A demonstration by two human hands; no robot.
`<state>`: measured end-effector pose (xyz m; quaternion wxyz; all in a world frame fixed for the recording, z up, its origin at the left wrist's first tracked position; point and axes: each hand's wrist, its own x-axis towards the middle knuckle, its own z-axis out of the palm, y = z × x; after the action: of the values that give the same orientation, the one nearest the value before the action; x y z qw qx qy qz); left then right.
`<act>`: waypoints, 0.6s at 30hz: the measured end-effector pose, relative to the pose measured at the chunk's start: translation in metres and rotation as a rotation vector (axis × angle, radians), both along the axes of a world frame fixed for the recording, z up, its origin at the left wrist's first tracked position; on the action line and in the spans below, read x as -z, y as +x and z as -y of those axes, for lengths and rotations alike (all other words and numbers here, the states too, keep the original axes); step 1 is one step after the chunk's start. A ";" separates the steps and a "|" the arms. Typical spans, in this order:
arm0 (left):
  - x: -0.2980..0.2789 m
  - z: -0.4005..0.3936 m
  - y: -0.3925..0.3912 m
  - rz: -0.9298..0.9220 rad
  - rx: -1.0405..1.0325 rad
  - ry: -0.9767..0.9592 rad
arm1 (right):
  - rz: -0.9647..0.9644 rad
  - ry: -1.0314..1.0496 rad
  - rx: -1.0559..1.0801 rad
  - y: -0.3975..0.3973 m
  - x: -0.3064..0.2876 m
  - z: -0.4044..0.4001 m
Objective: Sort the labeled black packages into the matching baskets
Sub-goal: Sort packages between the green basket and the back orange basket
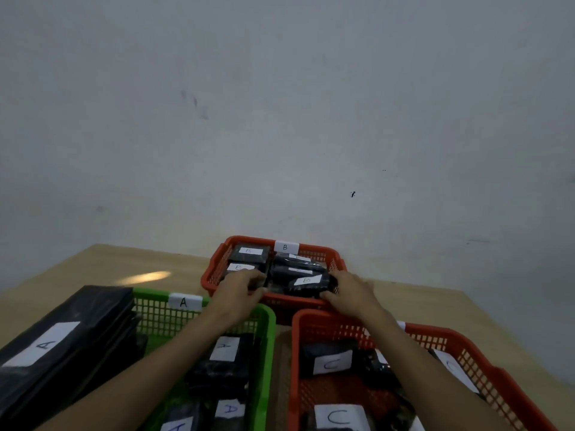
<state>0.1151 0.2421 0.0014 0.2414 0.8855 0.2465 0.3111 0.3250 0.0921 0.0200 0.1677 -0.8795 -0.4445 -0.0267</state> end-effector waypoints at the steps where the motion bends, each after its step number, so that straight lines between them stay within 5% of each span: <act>1: 0.003 -0.003 0.004 -0.007 0.036 0.026 | 0.001 -0.027 0.008 0.005 0.001 -0.004; 11: 0.012 -0.008 0.024 -0.075 0.099 0.135 | 0.090 -0.259 0.102 0.016 -0.002 -0.024; 18: 0.012 -0.011 0.026 -0.081 0.108 0.121 | 0.176 -0.208 0.123 0.008 0.000 -0.030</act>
<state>0.1412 0.2535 -0.0104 0.1937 0.9224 0.1886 0.2757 0.3329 0.1216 0.0196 0.0343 -0.9119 -0.4032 -0.0678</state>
